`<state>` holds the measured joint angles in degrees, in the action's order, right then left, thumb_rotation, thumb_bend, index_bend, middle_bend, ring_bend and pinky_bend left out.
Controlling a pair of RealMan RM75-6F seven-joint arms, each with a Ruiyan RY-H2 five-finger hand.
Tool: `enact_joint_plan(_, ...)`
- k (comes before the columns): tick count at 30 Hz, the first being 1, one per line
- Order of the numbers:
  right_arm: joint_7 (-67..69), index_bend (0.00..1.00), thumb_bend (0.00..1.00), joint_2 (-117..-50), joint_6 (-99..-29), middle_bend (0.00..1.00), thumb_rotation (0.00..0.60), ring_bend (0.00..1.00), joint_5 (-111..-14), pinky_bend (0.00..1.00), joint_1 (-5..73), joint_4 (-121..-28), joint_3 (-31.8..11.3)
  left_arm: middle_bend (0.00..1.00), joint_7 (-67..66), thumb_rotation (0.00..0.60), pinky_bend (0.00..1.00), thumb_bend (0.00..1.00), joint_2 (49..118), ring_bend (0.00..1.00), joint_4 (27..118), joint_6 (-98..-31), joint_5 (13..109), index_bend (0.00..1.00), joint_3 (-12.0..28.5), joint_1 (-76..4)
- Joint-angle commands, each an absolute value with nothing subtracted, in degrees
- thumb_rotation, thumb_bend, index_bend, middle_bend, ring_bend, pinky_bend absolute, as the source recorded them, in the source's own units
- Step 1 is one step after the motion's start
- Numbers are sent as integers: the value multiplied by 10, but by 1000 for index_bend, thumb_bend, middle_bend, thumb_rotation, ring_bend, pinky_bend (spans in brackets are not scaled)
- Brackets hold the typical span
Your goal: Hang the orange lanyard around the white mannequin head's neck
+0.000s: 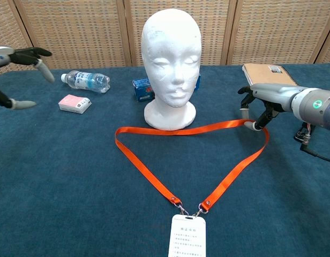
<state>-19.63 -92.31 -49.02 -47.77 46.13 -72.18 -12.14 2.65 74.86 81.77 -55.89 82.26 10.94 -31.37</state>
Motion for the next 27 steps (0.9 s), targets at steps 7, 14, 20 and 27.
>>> enact_joint_plan(7,-196,675,639,-915,-478,0,600,0,-465,0,463,-730,-127,0,-20,600,0,355,888,0,706,-453,748,413,126,-414)
enact_joint_plan(14,-184,675,639,-916,-473,0,600,0,-468,0,462,-733,-128,0,-34,600,0,372,926,0,666,-428,726,435,134,-448)
enact_joint_plan(20,-164,675,639,-919,-466,0,600,0,-485,0,460,-731,-126,0,-56,600,0,396,965,0,619,-407,696,433,139,-476)
enact_joint_plan(27,-146,679,640,-923,-459,0,600,0,-496,0,458,-721,-126,0,-54,600,0,397,999,0,577,-399,676,458,140,-491)
